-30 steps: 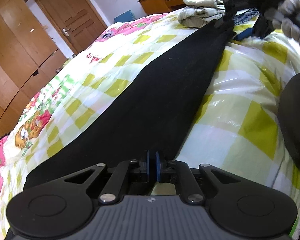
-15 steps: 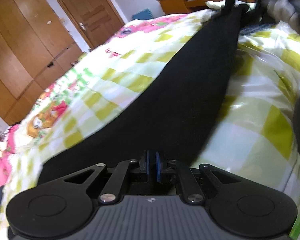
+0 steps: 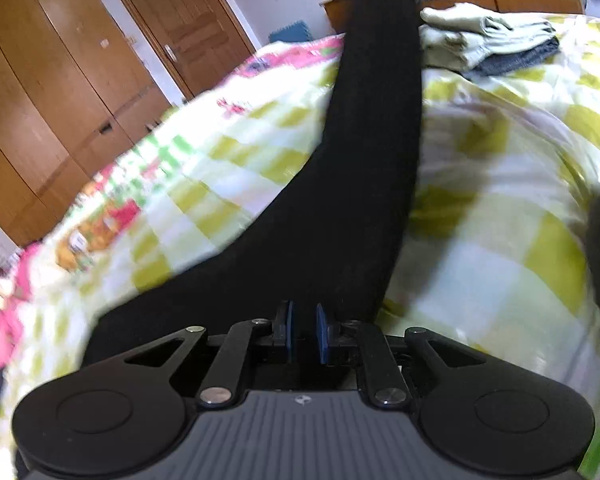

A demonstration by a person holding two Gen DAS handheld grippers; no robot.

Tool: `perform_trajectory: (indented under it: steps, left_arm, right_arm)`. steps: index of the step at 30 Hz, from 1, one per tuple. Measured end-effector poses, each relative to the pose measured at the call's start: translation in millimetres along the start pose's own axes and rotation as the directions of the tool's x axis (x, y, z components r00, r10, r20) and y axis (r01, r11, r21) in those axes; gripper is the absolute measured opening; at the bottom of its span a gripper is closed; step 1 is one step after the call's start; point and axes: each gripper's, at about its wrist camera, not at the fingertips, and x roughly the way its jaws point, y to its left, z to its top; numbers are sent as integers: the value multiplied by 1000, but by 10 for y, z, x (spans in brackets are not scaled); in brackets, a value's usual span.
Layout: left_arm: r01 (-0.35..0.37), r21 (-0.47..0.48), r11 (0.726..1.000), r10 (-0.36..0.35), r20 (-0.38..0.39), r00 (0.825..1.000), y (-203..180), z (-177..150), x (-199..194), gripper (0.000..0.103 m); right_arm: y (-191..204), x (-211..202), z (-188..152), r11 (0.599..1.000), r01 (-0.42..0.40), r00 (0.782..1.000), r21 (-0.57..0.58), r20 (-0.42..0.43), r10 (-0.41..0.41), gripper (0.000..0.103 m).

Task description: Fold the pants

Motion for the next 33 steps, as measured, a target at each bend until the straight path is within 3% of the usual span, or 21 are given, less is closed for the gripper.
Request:
perform_trajectory:
  steps: [3, 6, 8, 10, 11, 13, 15, 16, 18, 19, 21, 23, 25, 29, 33]
  left_arm:
    - [-37, -12, 999, 37, 45, 998, 103, 72, -127, 30]
    - [-51, -30, 998, 54, 74, 996, 123, 84, -193, 32]
    - [-32, -45, 998, 35, 69, 997, 86, 48, -151, 33]
    - [-2, -32, 1000, 3, 35, 999, -9, -22, -13, 34]
    - [11, -20, 1000, -10, 9, 1000, -51, -65, 50, 34]
    - [30, 4, 1000, -30, -48, 998, -135, -157, 179, 35]
    - [33, 20, 999, -32, -44, 999, -155, -205, 146, 35]
    - [32, 14, 999, -32, -42, 999, -121, -205, 94, 35]
    - [18, -13, 1000, -18, -34, 999, -23, -212, 7, 36]
    - [4, -32, 999, -5, -30, 1000, 52, -223, -34, 36]
    - [-24, -71, 997, 22, -26, 999, 194, -256, -65, 37]
    - [-48, -106, 993, 46, -30, 999, 317, -267, -31, 37]
    - [-75, -121, 990, 72, -33, 997, 357, -263, 6, 37]
    - [-45, -126, 991, 42, -26, 999, 278, -247, 4, 37]
    - [-12, -87, 996, 9, -34, 999, 147, -209, 41, 37]
  right_arm:
    - [703, -23, 41, 980, -163, 986, -117, 13, 165, 9]
    - [864, -254, -52, 968, -187, 980, -168, 32, 195, 9]
    - [618, -340, -95, 985, -113, 991, -133, 51, 121, 9]
    - [178, -395, -148, 996, 47, 997, -71, 63, -43, 9]
    - [-66, -395, -175, 989, 142, 988, -49, 65, -139, 9]
    - [-626, -358, -202, 935, 355, 933, 13, 48, -355, 10]
    - [-1039, -336, -247, 839, 544, 839, 15, 12, -544, 13]
    - [-1142, -363, -268, 816, 576, 817, 42, 8, -577, 13]
    - [-1177, -482, -312, 835, 548, 835, 50, 31, -549, 15]
    - [-1137, -526, -324, 828, 561, 826, 30, 46, -561, 17]
    - [-1062, -511, -327, 813, 581, 814, -53, 55, -578, 31]
    - [-1100, -544, -391, 823, 565, 825, -64, 51, -563, 47]
    - [-1183, -478, -456, 836, 547, 837, -49, 49, -545, 48]
    - [-1339, -666, -579, 871, 491, 869, 25, 52, -492, 52]
    - [-1481, -718, -627, 884, 464, 879, 55, 91, -468, 51]
